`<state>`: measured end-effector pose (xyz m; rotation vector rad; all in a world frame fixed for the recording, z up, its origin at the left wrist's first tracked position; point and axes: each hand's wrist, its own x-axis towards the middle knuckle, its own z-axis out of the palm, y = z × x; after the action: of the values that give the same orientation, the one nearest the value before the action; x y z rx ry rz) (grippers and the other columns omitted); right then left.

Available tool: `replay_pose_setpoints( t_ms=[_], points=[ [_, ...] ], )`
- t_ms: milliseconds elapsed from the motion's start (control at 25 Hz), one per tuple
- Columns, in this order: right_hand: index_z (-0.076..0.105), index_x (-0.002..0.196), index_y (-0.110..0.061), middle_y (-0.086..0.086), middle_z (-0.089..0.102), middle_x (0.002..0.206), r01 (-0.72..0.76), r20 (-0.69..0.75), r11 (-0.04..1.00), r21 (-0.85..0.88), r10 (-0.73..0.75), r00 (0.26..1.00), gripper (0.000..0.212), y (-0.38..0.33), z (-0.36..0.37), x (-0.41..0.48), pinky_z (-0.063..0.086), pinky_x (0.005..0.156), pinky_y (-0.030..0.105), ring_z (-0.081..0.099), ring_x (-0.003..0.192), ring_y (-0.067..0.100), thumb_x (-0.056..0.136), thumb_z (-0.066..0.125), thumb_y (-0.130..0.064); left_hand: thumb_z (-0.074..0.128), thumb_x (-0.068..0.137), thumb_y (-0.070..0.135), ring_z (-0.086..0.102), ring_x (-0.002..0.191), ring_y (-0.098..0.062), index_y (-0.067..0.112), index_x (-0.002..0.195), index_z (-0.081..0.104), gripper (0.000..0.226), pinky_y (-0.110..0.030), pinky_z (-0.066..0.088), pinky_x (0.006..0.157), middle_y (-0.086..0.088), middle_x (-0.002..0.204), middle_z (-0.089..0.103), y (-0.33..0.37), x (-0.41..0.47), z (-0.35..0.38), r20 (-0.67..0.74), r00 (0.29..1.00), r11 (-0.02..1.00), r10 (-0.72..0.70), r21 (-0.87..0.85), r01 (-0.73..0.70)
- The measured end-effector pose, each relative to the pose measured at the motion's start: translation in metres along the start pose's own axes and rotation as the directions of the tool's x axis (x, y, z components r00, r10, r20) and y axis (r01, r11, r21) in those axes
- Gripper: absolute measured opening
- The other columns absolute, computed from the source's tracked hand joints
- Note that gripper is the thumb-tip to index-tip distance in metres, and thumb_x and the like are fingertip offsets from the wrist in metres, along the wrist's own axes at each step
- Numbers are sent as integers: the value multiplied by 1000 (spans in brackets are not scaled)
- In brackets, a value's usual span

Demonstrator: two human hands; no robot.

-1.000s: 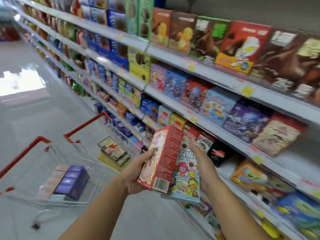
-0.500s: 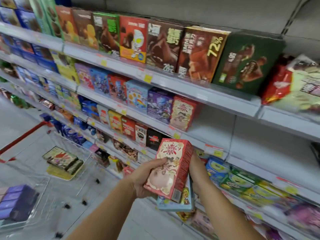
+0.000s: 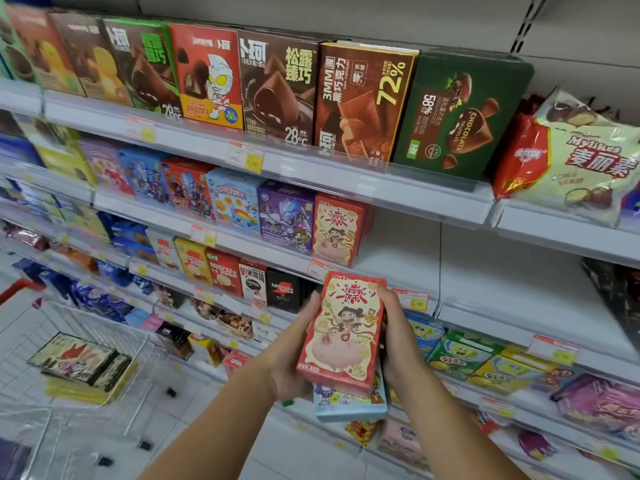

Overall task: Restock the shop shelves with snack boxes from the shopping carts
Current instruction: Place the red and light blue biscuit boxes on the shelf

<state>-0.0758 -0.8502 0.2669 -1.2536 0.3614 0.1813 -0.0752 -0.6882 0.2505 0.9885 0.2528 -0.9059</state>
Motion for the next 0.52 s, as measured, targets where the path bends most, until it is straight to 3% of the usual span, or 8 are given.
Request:
replay_pose_setpoints(
  t_ms=[40,120,200,320,400,440,520],
  points=[
    [67,116,-9,11,74,102,5,-10,1000,23,-5,1000,58,0,4,3,54,88,43,72,91,28,84,57,-56,43,82,76,65,106,-34,14,103,79,75,-50,40,109,-16,118,70,1,3,-3,6,1000,1000,-1,-12,1],
    [65,118,-6,16,71,110,-10,-45,997,81,13,999,71,6,11,10,45,102,56,69,100,36,71,65,-60,53,78,68,70,99,-35,10,100,80,68,-46,51,96,-18,114,71,2,6,-5,9,1000,999,12,-29,-12],
    [64,116,-4,16,69,115,-15,-87,992,127,27,996,72,10,14,19,41,105,59,67,104,38,69,67,-58,63,68,56,73,84,-32,8,90,80,55,-40,57,82,-18,102,75,2,11,-12,-24,999,999,46,-6,-46],
    [66,106,-13,16,68,117,22,-153,980,200,9,988,50,7,9,28,40,102,58,66,104,37,78,59,-54,60,78,55,73,80,-32,8,85,78,51,-40,56,81,-17,95,75,1,14,-26,-81,996,999,35,32,-32],
    [67,95,-16,10,75,97,94,-320,983,156,-40,946,40,-8,0,32,54,89,53,72,90,33,88,50,-51,60,82,56,73,78,-33,7,82,77,51,-41,56,83,-17,94,75,6,16,-36,-145,989,999,30,32,-26],
    [65,86,-17,6,76,82,140,-404,983,117,-81,911,38,-19,-8,37,59,78,44,73,80,29,92,47,-50,61,82,55,72,77,-33,7,81,77,51,-42,55,84,-18,94,75,11,17,-41,-175,984,999,38,28,-34],
    [58,75,-20,-2,69,67,217,-509,976,20,-177,843,39,-44,-26,49,53,61,28,69,68,22,95,45,-50,64,79,55,72,77,-33,8,82,78,49,-44,54,86,-18,95,75,21,18,-44,-192,979,997,72,36,-66]
  ],
)
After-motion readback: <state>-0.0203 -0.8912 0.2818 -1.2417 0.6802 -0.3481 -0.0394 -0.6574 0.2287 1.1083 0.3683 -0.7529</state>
